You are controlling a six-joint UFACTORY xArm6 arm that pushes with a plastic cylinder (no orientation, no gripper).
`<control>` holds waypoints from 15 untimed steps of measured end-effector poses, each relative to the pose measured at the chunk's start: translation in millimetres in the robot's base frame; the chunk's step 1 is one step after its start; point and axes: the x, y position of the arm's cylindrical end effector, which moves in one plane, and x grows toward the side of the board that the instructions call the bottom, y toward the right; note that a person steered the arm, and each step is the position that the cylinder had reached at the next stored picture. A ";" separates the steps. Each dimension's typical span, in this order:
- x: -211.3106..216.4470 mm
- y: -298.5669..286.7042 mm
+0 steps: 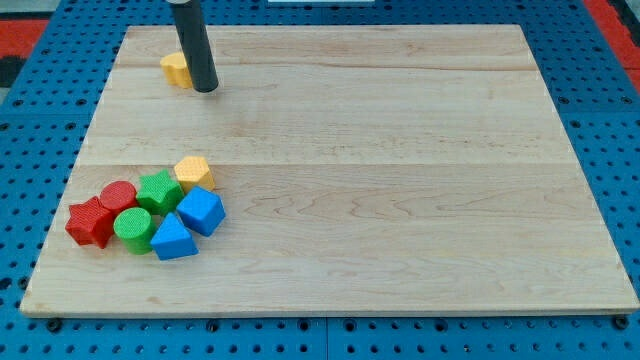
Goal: Push the blue cube top center of the board
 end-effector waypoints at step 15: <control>181.2 73.8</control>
